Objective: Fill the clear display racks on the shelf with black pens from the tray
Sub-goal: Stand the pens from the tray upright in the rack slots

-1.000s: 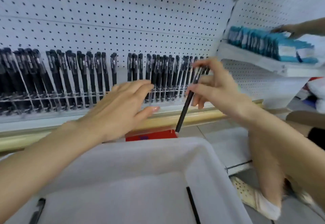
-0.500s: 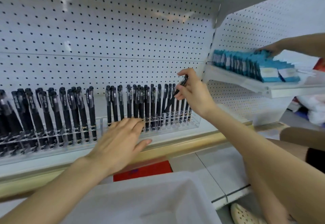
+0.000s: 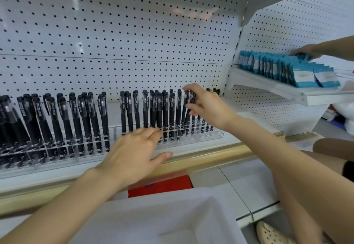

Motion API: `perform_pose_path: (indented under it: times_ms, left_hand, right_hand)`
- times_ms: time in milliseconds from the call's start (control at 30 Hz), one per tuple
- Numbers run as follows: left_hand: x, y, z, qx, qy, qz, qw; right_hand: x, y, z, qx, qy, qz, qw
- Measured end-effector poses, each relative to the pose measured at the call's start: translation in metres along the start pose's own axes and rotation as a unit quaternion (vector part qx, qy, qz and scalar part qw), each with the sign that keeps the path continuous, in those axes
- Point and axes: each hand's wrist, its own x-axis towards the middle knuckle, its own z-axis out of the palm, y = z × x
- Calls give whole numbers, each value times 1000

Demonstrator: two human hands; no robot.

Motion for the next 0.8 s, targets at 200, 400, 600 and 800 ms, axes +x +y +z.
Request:
perform_pose_path:
  times_ms: [200, 400, 600, 800]
  left_hand:
    - [-1, -1, 3, 6, -3, -8, 1000]
    - [-1, -1, 5, -5, 6, -11, 1000]
    - [-2, -1, 5, -22, -5, -9, 1000]
    - [-1, -2, 3, 1, -27, -1, 1000]
  right_hand:
    - [-1, -1, 7, 48, 19, 3, 999]
    - [3, 2, 13, 43, 49, 9, 998]
    - [7, 5, 17, 22, 45, 25, 998]
    - [6, 1, 7, -8, -10, 52, 999]
